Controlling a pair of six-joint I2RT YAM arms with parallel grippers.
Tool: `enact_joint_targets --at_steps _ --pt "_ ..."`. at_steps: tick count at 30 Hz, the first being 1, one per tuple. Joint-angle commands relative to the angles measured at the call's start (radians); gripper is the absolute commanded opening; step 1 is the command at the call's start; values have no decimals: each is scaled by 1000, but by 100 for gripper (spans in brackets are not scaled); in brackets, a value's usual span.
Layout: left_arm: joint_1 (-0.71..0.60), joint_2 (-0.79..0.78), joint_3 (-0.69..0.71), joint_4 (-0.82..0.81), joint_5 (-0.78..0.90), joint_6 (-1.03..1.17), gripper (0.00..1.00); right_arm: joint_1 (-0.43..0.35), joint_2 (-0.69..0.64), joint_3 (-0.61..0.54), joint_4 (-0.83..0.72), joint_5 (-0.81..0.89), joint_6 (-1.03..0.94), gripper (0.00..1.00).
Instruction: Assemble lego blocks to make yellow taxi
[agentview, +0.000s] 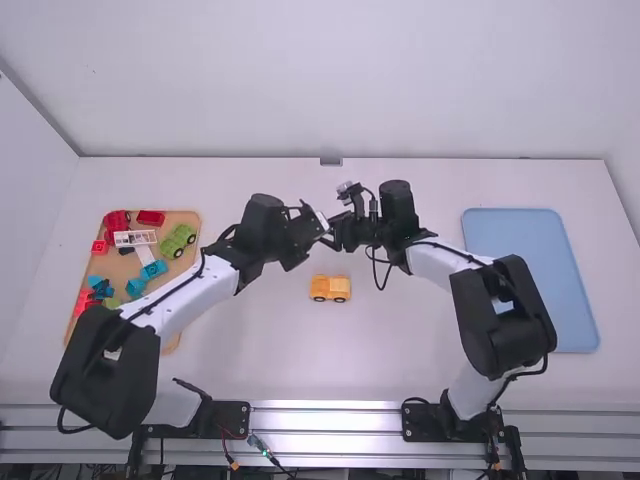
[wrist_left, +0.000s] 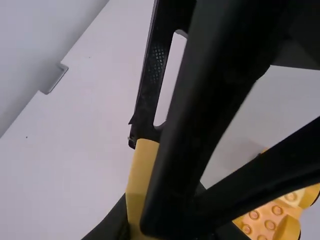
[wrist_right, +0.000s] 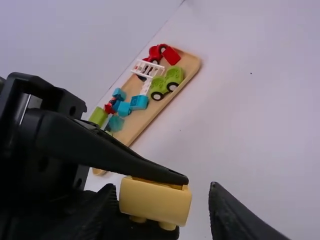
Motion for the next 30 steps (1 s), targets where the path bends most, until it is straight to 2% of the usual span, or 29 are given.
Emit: enact_joint_targets --at_steps 1,11,19,21,22,23,24,30 --pt "-5 19 -4 23 7 -8 2 20 10 21 -4 -23 5 47" --pt "-3 56 -4 72 -1 -34 2 19 10 21 -5 -22 5 31" --pt "-1 56 -4 88 -21 -60 4 19 10 21 -16 14 5 27" --pt "-5 56 -4 87 -19 -60 21 19 10 21 -15 14 5 26" --pt "-5 56 -4 87 -19 -61 40 19 10 21 -15 15 5 25" --pt "-2 56 -4 87 -19 -61 82 19 10 21 -15 15 5 25" --pt "-3 56 -4 83 -19 -64 99 19 10 21 -15 15 3 25" --pt "-2 48 -4 60 -10 -133 97 6 10 21 -20 17 -51 29"
